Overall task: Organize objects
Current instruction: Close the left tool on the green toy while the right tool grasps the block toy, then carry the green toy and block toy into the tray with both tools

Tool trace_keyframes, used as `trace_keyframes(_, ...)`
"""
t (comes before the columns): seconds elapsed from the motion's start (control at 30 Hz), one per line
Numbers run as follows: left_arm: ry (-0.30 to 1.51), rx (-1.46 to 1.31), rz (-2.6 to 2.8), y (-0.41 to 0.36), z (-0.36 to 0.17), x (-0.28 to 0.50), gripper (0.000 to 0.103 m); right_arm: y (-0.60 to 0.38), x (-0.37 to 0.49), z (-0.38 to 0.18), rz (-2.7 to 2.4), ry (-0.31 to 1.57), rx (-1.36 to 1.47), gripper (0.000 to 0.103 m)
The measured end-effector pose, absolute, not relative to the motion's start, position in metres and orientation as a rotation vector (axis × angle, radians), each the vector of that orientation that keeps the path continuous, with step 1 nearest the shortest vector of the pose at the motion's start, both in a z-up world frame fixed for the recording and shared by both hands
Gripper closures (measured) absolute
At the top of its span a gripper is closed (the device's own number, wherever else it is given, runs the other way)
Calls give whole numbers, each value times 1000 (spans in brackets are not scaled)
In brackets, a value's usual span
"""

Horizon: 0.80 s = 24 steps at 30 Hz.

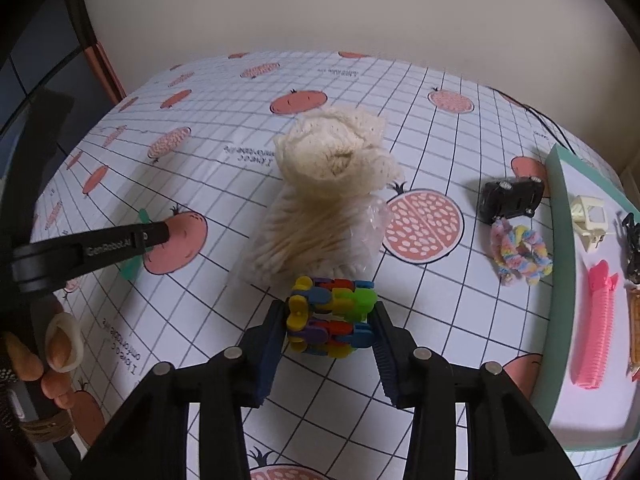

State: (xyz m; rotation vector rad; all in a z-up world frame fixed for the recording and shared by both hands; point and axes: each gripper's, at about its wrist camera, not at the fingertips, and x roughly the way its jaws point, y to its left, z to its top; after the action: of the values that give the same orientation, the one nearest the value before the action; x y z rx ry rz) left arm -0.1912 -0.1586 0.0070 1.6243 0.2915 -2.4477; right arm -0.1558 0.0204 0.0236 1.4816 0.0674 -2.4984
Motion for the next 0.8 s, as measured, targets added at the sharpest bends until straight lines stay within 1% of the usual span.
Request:
trace_keyframes(0.2,345,1563,-2460,-164,21,-189,75,31,-152,44,-2528,35,1417,59)
trace_keyframes(0.43,345,1449,-2582,-147,61,-191,75,65,-149,69,-2595,-50,1354,59)
trace_keyframes(0.6,318,1422,-2687,-114,84,-191,75,106,-145,81,-2660,-95,1337,59)
trace_keyframes(0.8,242,1428,-2841,-51,106,-186,75,171,-141,87,-2753,-200,1361,59)
